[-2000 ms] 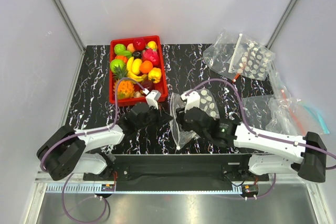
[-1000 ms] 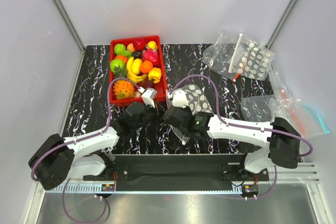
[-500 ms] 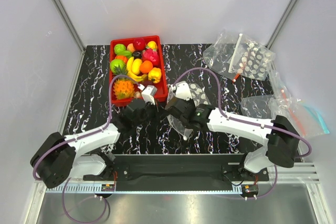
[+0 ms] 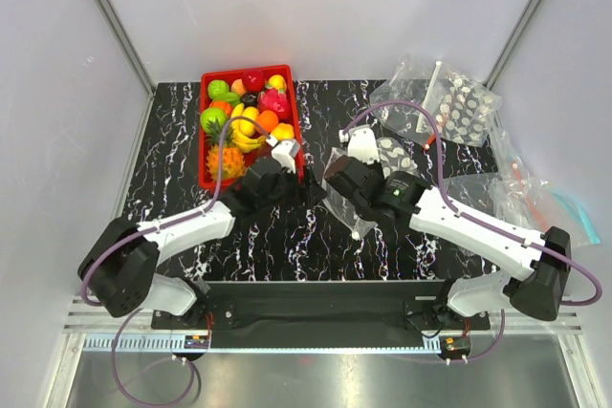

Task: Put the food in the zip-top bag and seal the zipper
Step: Open the zipper of the food storage bag at the center of the board.

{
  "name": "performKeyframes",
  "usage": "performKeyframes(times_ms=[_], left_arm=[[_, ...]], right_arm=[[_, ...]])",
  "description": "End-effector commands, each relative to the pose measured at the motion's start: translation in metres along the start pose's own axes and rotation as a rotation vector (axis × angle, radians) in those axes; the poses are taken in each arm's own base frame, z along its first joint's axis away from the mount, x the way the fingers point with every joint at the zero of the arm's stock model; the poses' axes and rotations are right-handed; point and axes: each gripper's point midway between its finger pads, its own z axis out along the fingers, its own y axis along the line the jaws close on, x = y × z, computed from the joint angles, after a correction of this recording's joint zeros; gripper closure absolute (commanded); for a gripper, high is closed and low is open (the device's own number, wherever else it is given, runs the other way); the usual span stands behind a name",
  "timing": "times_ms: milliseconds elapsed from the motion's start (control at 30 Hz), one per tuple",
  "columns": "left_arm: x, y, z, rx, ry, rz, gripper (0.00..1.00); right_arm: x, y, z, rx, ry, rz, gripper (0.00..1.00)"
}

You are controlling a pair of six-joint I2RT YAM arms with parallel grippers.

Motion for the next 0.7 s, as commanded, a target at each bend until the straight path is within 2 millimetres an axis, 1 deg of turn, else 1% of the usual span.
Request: performKeyframes(times_ms=[0, 33, 67, 100, 133, 167, 233, 267, 300, 333, 367, 433, 467, 567, 633, 667], left_arm=[[-0.056, -0.014, -0.015, 0.009, -0.123, 0.034, 0.19], [-0.057, -0.008, -0.019, -0.016, -0.105, 0.03, 0.17], [-0.073, -0.003, -0.027, -0.028, -0.132, 0.03, 0.13], [-0.078, 0.003, -0.031, -0.046, -0.137, 0.025, 0.03], [-0.082, 0.01, -0.039, -0.073, -0.139, 0.023, 0.01], [-0.096, 0.025, -0.045, -0.11, -0.171, 0.002, 0.01], [-0.106, 0.041, -0.057, -0.152, -0.188, -0.029, 0.01], [-0.118, 0.057, -0.067, -0.183, -0.221, -0.055, 0.01], [-0.131, 0.062, -0.073, -0.197, -0.247, -0.061, 0.01], [-0.136, 0.073, -0.078, -0.228, -0.246, -0.072, 0.01], [-0.146, 0.093, -0.086, -0.287, -0.267, -0.091, 0.01], [-0.161, 0.114, -0.097, -0.375, -0.283, -0.087, 0.01], [-0.169, 0.129, -0.105, -0.426, -0.301, -0.099, 0.01], [-0.181, 0.16, -0.12, -0.526, -0.327, -0.118, 0.01], [-0.184, 0.174, -0.122, -0.554, -0.325, -0.122, 0.01], [-0.19, 0.182, -0.127, -0.575, -0.332, -0.123, 0.01]], right_arm=[[0.001, -0.009, -0.001, 0.009, 0.031, -0.01, 1.0], [-0.001, -0.007, 0.0, -0.01, 0.03, 0.002, 1.0], [0.003, -0.009, 0.003, -0.01, 0.042, 0.003, 1.0], [0.003, -0.009, 0.004, -0.017, 0.048, 0.006, 1.0], [0.006, -0.006, 0.006, -0.028, 0.056, 0.003, 1.0], [0.006, -0.007, 0.008, -0.026, 0.06, 0.007, 1.0], [0.01, -0.004, 0.01, -0.036, 0.073, -0.002, 1.0], [0.011, -0.002, 0.011, -0.042, 0.076, -0.007, 1.0], [0.011, 0.0, 0.012, -0.051, 0.077, -0.01, 1.0], [0.014, 0.004, 0.013, -0.065, 0.081, -0.011, 1.0], [0.014, 0.005, 0.014, -0.072, 0.084, -0.009, 1.0], [0.017, 0.009, 0.015, -0.089, 0.094, -0.01, 1.0], [0.018, 0.011, 0.015, -0.095, 0.098, -0.008, 1.0], [0.022, 0.014, 0.017, -0.102, 0.113, -0.004, 1.0], [0.024, 0.014, 0.016, -0.107, 0.124, -0.005, 1.0], [0.024, 0.014, 0.015, -0.109, 0.127, -0.003, 1.0]])
